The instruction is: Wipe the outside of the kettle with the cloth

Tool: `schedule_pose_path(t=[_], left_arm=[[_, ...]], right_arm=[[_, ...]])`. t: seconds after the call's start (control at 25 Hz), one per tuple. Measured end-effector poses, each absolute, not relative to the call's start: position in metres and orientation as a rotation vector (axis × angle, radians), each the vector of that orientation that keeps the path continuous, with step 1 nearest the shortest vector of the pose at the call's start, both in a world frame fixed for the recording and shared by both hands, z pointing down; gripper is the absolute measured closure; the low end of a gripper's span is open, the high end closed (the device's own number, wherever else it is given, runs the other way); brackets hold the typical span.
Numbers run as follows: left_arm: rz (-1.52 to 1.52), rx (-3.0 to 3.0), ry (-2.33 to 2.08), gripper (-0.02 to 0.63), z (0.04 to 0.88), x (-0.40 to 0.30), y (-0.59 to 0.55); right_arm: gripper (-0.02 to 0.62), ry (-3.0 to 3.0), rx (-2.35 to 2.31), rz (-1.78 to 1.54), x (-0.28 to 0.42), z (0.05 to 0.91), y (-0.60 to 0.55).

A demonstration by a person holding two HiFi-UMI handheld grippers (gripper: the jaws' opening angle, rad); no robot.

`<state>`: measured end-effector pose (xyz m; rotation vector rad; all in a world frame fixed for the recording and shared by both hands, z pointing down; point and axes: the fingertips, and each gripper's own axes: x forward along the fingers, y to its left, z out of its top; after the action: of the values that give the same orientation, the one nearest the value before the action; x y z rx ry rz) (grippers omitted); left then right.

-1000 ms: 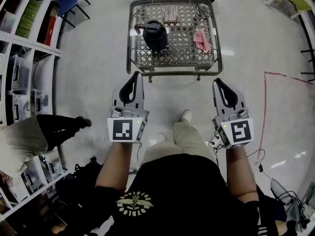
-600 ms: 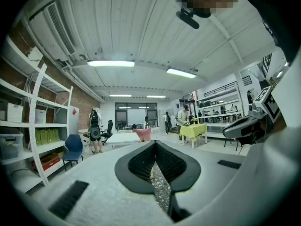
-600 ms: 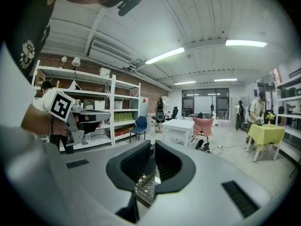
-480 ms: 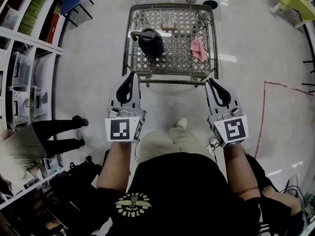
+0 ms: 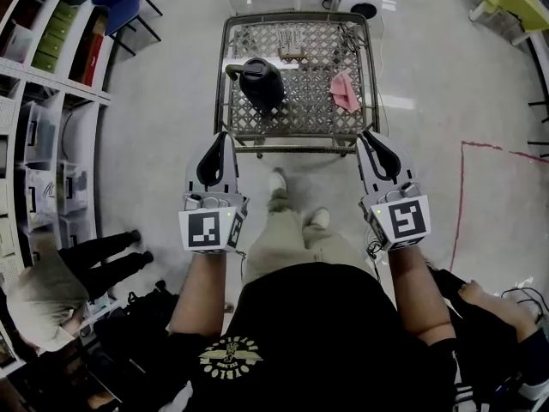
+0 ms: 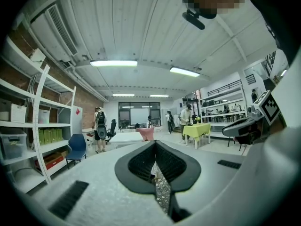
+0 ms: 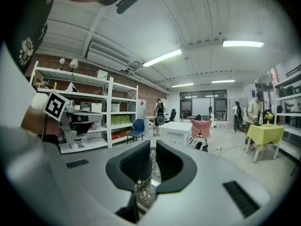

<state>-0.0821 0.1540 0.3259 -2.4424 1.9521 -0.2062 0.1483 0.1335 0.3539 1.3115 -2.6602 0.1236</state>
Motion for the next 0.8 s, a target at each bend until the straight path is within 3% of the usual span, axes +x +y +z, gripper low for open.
schedule_pose_path(t=[0.8], left_arm=[[-0.205, -2.532, 1.836, 0.609, 0.314, -0.114, 0.058]], right_arm=[[0.581, -2.554, 1.540, 0.098, 0.159, 0.333, 0.051]])
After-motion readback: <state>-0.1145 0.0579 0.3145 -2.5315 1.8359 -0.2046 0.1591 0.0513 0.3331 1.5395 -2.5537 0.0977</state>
